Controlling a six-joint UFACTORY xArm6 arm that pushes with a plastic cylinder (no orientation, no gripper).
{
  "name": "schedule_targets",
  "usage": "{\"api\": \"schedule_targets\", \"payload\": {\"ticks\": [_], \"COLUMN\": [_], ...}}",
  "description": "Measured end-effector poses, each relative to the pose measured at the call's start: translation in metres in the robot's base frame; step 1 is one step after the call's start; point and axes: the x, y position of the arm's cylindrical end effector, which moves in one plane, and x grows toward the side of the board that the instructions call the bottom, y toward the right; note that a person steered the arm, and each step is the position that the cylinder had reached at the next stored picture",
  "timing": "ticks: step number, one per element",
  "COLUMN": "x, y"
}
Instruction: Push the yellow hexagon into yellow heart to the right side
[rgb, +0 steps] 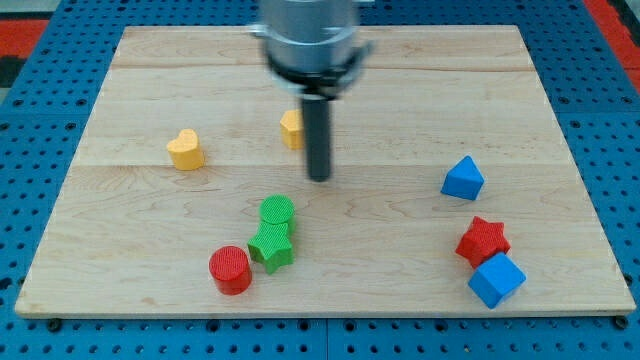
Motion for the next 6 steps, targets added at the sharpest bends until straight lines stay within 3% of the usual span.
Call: {"api": "schedule_targets", "payload": {"ticks": [1, 2, 4, 5, 6], "x": [-0.027, -0.076, -0.053, -0.066, -0.066], "y": [0.06, 0.034, -0.132, -0.141, -0.192]}}
